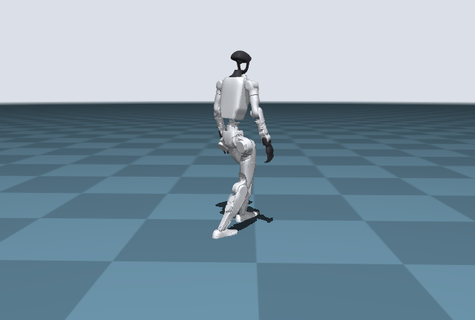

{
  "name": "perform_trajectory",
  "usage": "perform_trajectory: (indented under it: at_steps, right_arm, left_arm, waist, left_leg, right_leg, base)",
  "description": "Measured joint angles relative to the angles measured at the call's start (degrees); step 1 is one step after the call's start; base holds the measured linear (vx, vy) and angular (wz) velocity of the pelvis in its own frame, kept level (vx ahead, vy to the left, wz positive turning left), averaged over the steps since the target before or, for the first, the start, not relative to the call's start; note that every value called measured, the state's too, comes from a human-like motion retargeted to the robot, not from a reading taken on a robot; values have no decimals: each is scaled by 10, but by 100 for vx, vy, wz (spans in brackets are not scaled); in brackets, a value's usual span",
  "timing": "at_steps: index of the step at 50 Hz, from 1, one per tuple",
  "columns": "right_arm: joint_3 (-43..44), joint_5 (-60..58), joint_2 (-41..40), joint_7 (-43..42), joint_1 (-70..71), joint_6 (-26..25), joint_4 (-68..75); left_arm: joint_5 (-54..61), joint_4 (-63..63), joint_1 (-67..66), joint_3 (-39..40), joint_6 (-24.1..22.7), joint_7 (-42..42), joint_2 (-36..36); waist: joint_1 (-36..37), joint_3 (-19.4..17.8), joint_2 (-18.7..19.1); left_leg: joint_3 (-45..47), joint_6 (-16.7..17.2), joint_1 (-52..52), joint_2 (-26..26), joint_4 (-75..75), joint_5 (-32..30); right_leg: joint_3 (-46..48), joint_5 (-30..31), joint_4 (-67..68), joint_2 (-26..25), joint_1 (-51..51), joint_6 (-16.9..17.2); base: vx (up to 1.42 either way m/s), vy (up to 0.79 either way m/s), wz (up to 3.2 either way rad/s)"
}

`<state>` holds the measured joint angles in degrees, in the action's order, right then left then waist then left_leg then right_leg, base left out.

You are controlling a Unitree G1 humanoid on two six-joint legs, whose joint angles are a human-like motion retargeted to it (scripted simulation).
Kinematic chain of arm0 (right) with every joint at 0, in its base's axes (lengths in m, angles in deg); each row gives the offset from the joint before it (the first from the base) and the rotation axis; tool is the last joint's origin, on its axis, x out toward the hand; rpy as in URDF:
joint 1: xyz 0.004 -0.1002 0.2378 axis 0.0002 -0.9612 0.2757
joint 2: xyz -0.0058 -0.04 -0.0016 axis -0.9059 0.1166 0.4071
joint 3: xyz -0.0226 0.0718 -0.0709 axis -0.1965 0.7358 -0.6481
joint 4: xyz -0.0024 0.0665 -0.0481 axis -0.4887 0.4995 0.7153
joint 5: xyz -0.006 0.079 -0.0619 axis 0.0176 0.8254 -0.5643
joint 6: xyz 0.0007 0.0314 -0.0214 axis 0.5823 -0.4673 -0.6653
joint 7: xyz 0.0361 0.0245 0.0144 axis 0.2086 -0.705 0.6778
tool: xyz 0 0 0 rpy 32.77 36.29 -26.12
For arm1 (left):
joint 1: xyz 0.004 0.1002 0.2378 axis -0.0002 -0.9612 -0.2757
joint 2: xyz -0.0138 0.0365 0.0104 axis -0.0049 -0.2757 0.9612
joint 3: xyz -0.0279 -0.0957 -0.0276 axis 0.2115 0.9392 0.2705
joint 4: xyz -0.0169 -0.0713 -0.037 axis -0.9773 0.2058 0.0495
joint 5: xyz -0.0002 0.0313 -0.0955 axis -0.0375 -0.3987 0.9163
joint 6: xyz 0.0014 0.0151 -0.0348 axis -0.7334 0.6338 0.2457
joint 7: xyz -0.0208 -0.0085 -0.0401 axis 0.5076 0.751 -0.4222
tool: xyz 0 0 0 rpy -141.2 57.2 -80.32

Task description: Walk

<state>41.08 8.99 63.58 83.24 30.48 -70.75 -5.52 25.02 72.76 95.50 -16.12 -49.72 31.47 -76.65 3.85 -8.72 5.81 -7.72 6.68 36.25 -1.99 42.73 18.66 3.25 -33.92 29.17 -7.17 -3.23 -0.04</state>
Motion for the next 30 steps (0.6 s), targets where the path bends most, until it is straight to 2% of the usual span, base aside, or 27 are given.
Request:
perform_trajectory:
  at_steps: [5, 10, 12, 15, 17, 19, 21, 25, 30]
  right_arm:
    - [6, 1, -3, -12, -10, 0, 2]
    - [14, 0, -6, -15, -24, -2, 12]
    - [14, -2, -3, -8, -29, -4, 17]
    - [14, -8, -1, 5, -37, -9, 21]
    - [13, -11, 0, 14, -39, -11, 19]
    - [13, -12, 2, 20, -39, -12, 15]
    - [12, -12, 3, 23, -37, -11, 9]
    - [8, -4, 1, 21, -36, -9, -4]
    - [1, 4, -4, 19, -39, -10, -13]
  left_arm:
    - [5, 21, -21, -1, 7, -9, 11]
    - [16, 52, -41, 4, 12, -22, 24]
    - [20, 63, -47, 7, 13, -31, 29]
    - [20, 70, -56, 11, 16, -40, 32]
    - [17, 70, -58, 14, 18, -42, 30]
    - [14, 67, -56, 18, 20, -41, 24]
    - [13, 64, -52, 23, 23, -34, 15]
    - [23, 57, -39, 38, 29, -13, -3]
    - [46, 46, -21, 52, 26, 16, -19]
  waist:
    - [9, -2, -1]
    - [11, -1, -15]
    - [7, 3, -30]
    - [-5, 9, -53]
    - [-16, 11, -67]
    - [-29, 12, -74]
    - [-42, 11, -77]
    - [-69, 10, -75]
    - [-92, 11, -66]
  left_leg:
    - [14, -26, -5, -22, 62, -1]
    - [35, -70, -40, -64, 95, 28]
    - [47, -90, -64, -95, 78, 32]
    - [58, -118, -91, -143, 60, 41]
    - [59, -132, -110, -169, 41, 45]
    - [55, -139, -133, -188, 18, 47]
    - [46, -139, -159, -198, -6, 47]
    - [20, -129, -212, -200, -56, 48]
    - [-11, -112, -263, -180, -102, 53]
  right_leg:
    - [1, -37, 60, 20, -24, 2]
    - [2, -19, 144, 64, -42, 26]
    - [-6, 22, 201, 96, -31, 49]
    - [-15, 115, 317, 144, 8, 84]
    - [-21, 165, 397, 174, 47, 95]
    - [-21, 186, 462, 202, 90, 91]
    - [-15, 174, 507, 227, 133, 73]
    - [8, 109, 518, 252, 213, 38]
    - [35, 82, 415, 228, 286, 39]
  base:
    - [40, 12, 3]
    - [43, 12, 17]
    - [40, 11, 32]
    - [37, 9, 42]
    - [38, 6, 47]
    - [39, 5, 45]
    - [39, 4, 43]
    - [39, 1, 46]
    - [34, -2, 39]
